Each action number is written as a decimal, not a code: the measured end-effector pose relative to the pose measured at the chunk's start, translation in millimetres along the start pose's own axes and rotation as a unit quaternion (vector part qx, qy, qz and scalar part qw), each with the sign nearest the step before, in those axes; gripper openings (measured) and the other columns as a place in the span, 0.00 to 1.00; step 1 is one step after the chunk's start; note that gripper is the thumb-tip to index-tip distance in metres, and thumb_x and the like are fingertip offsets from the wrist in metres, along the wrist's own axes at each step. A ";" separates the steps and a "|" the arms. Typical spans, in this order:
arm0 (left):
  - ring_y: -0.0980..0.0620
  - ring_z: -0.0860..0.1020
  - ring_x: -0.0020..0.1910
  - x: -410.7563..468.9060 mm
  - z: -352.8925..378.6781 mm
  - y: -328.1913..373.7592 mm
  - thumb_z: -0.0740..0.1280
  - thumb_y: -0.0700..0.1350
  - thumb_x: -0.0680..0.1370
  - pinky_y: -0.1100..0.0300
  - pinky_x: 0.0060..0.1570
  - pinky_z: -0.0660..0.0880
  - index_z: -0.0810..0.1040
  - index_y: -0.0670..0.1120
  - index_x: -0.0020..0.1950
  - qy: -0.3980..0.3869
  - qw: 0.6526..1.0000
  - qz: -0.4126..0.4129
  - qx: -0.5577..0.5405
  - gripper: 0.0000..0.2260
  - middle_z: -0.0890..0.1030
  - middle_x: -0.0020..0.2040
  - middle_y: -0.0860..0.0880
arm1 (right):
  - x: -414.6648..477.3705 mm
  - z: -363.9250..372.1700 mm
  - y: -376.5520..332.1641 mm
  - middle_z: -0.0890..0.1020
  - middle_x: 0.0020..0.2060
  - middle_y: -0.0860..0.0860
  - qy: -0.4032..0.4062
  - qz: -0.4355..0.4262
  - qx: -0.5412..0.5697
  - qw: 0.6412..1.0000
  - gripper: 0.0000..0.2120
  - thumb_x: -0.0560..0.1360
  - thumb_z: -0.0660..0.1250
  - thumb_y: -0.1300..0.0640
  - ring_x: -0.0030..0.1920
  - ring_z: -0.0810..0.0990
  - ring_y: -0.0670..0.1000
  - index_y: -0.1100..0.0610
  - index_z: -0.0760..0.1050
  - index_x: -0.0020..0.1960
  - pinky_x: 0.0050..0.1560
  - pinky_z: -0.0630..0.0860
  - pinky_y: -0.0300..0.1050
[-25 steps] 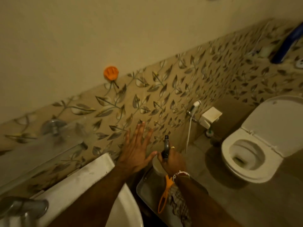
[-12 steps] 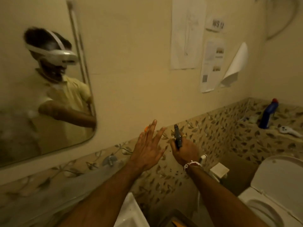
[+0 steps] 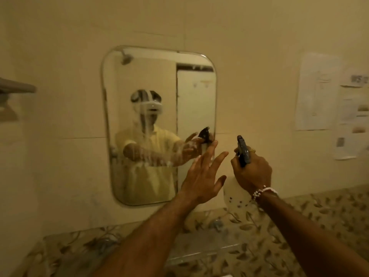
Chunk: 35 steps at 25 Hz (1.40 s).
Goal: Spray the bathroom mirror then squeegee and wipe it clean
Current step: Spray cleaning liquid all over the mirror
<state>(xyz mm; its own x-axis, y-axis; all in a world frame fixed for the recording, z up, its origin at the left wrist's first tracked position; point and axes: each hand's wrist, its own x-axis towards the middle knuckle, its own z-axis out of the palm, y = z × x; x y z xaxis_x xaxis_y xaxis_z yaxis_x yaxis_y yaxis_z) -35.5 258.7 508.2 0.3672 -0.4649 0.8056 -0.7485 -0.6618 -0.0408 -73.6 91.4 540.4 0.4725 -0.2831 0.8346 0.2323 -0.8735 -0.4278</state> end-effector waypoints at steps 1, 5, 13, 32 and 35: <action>0.47 0.53 0.80 1.2 -14.8 -11.0 0.65 0.56 0.79 0.47 0.73 0.62 0.57 0.55 0.81 0.007 1.000 0.002 0.019 0.32 0.46 0.84 0.49 | 5.7 3.0 -16.8 0.74 0.27 0.45 -0.003 -0.009 0.016 1.000 0.18 0.72 0.58 0.43 0.27 0.71 0.51 0.50 0.78 0.53 0.28 0.61 0.37; 0.48 0.58 0.81 3.7 -79.5 -56.5 0.63 0.55 0.79 0.47 0.74 0.64 0.64 0.53 0.78 0.019 0.995 -0.011 0.099 0.27 0.56 0.83 0.49 | 22.0 12.7 -77.1 0.71 0.25 0.42 -0.023 -0.052 0.100 0.993 0.21 0.71 0.53 0.37 0.25 0.70 0.45 0.50 0.77 0.46 0.27 0.60 0.36; 0.47 0.66 0.76 -15.5 -179.6 -122.5 0.66 0.55 0.76 0.41 0.73 0.67 0.67 0.52 0.75 0.046 0.952 -0.115 0.281 0.28 0.64 0.79 0.48 | 37.1 20.7 -127.1 0.79 0.41 0.50 -0.087 -0.072 0.310 0.944 0.09 0.73 0.61 0.45 0.39 0.78 0.52 0.48 0.75 0.45 0.36 0.77 0.47; 0.47 0.56 0.82 -52.8 -204.2 -158.6 0.66 0.62 0.77 0.37 0.75 0.55 0.49 0.52 0.83 -0.044 0.880 -0.251 0.401 0.41 0.51 0.84 0.55 | 64.8 0.4 -206.3 0.82 0.39 0.50 -0.122 0.033 0.441 0.889 0.14 0.77 0.68 0.46 0.36 0.79 0.44 0.57 0.79 0.50 0.34 0.72 0.31; 0.47 0.55 0.82 -51.6 -202.0 -160.1 0.66 0.62 0.77 0.36 0.74 0.54 0.48 0.53 0.83 -0.051 0.870 -0.259 0.417 0.41 0.50 0.84 0.55 | 65.7 2.4 -228.6 0.84 0.36 0.53 -0.100 -0.004 0.416 0.904 0.12 0.77 0.69 0.46 0.36 0.83 0.50 0.56 0.80 0.45 0.35 0.78 0.39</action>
<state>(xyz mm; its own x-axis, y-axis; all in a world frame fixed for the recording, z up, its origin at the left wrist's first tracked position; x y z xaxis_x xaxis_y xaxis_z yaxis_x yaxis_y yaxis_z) -46.2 507.5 592.5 0.6153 0.0009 0.7883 0.1774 -0.9745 -0.1373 -93.6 273.4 692.2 0.5936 -0.1280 0.7945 0.7552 -0.2523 -0.6050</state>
